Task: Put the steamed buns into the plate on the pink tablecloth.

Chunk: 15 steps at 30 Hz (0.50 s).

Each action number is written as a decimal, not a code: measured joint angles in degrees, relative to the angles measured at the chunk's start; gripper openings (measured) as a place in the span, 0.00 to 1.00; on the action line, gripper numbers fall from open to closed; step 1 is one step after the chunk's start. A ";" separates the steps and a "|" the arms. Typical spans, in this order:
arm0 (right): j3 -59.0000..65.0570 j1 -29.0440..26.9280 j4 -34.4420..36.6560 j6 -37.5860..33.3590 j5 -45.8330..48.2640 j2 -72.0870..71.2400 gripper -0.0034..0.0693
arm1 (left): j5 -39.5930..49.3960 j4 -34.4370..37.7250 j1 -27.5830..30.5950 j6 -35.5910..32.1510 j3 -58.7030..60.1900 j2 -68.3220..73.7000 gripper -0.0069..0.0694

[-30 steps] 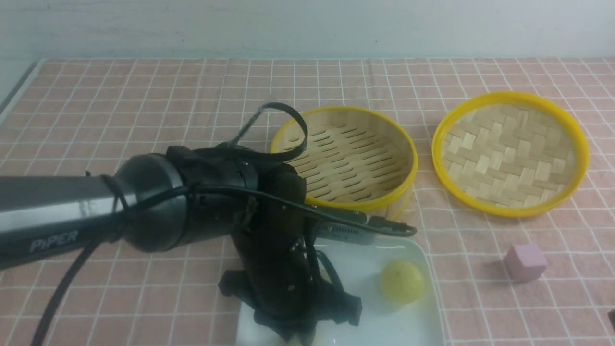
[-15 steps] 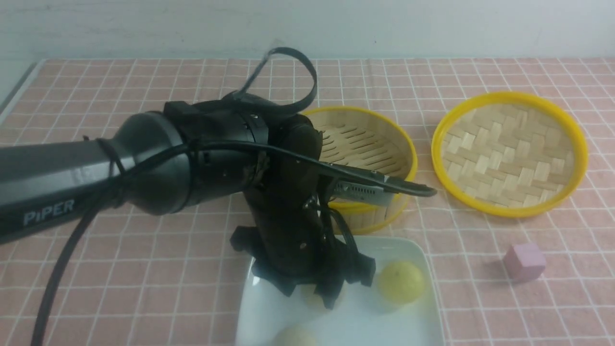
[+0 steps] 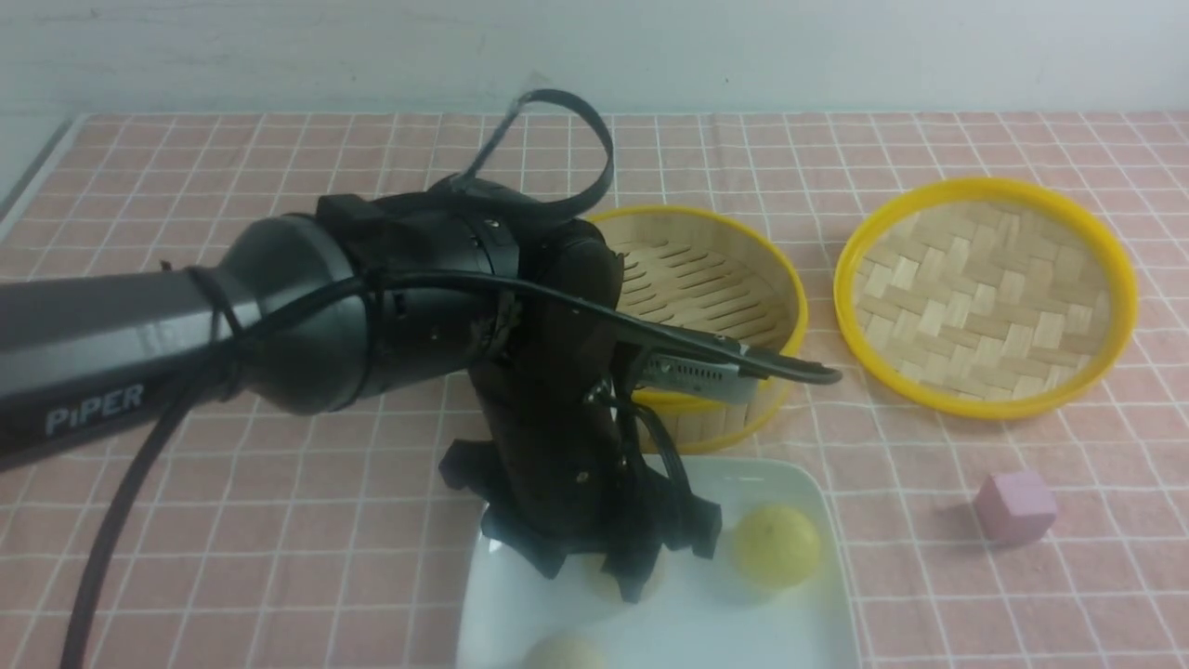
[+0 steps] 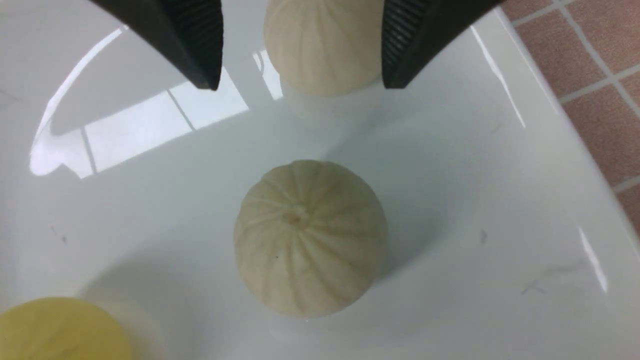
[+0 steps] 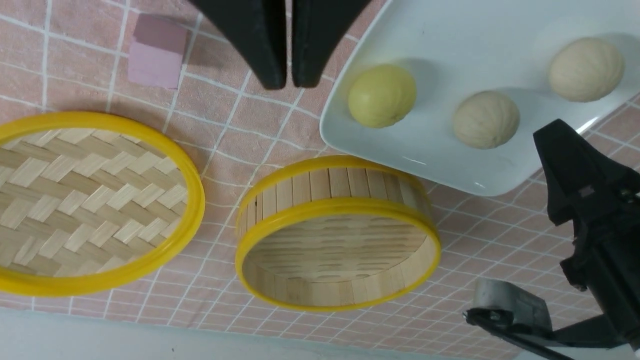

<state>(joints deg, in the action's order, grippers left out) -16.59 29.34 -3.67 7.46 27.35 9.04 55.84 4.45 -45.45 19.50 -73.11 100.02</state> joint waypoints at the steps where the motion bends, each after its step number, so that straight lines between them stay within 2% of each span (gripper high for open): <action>1: 0.00 0.00 0.00 0.00 0.05 0.00 0.06 | 0.00 0.00 0.00 0.00 0.00 0.00 0.66; 11: 0.00 0.00 0.00 0.00 0.05 0.00 0.06 | -0.26 -0.42 0.00 0.00 0.00 0.00 0.66; 15: 1.10 -0.05 0.00 0.00 -0.01 -0.30 0.06 | -0.42 -1.08 0.00 0.00 0.00 0.00 0.58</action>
<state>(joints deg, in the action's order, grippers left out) -15.49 29.29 -3.67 7.46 27.34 8.75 55.42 3.37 -45.45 19.50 -73.11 100.02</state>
